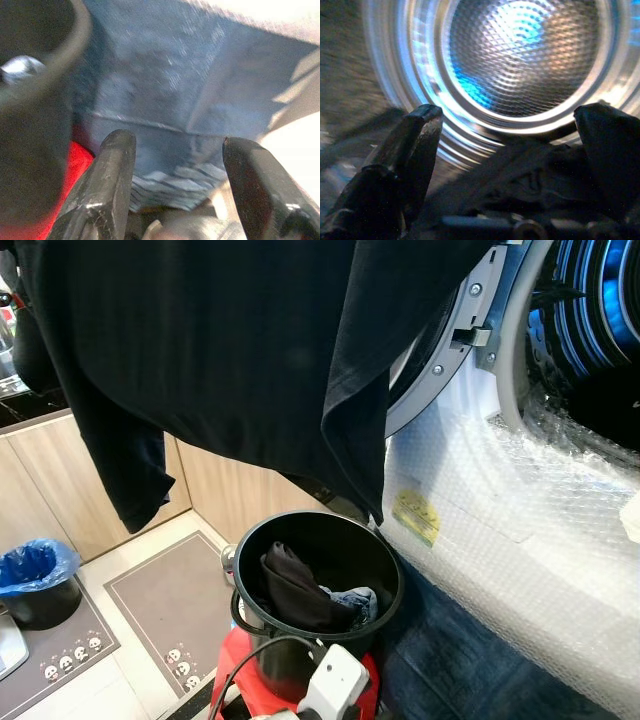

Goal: Clothes washing

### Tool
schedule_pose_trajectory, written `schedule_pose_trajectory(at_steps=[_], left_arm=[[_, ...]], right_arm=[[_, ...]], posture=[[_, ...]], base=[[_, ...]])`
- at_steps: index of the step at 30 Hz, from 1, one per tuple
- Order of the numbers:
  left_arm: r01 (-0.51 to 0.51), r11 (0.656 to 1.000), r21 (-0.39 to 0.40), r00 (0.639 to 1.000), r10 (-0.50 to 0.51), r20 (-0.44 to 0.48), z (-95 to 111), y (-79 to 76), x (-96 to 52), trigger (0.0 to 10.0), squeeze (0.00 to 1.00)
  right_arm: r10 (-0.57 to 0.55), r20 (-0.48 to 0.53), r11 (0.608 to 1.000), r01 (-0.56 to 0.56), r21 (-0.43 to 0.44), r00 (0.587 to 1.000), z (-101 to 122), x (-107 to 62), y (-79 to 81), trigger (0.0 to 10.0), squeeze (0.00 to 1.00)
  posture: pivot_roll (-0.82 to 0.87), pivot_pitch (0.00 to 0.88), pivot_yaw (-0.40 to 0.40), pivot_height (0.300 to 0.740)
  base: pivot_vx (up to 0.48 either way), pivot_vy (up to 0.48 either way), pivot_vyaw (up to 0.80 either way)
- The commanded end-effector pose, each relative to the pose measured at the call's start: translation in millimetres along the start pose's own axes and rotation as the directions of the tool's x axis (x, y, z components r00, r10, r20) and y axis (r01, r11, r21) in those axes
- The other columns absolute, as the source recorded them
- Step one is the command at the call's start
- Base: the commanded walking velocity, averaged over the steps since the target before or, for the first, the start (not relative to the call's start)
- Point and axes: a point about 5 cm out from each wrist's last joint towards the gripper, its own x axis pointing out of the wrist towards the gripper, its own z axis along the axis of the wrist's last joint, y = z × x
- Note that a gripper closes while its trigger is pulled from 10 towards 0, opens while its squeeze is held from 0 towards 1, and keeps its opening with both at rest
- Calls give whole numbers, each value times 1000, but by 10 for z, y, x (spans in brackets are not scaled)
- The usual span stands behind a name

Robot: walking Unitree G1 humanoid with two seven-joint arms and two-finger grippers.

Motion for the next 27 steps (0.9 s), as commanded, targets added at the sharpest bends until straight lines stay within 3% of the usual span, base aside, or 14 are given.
schedule_pose_trajectory(at_steps=[1,3,7,12,14,21,27], left_arm=[[-30,999,39,1000,30,-2,0,54,-4,10000,0],[-45,996,72,999,44,14,26,104,-5,10000,0],[-52,995,88,999,51,19,36,144,-10,10000,0],[-32,992,125,999,30,24,42,185,-23,10000,0],[19,991,130,1000,-20,7,21,185,-34,10000,0],[49,983,176,999,-47,-12,1,262,-89,10000,0],[51,979,198,998,-54,13,27,315,-130,10000,0]], right_arm=[[77,58,996,-79,40,995,42,-11,14,10000,0],[175,113,982,-181,45,978,19,-26,48,10000,0],[236,147,970,-242,26,961,-35,-47,54,10000,0],[347,249,915,-385,123,904,-105,-133,60,10000,0],[422,330,856,-491,161,844,-167,-228,82,10000,0],[550,384,765,-632,125,742,-329,-444,179,10000,0],[618,464,626,-754,199,635,-485,-715,214,10000,0]], posture=[[-64,0,-81,740],[-66,0,-73,740],[-68,0,-67,740],[-78,0,-50,740],[-88,0,-38,740],[-90,0,-28,740],[-89,0,-21,740]], base=[[0,0,0],[0,0,0],[0,0,0],[0,0,0],[0,0,0],[0,0,0],[0,0,0]])
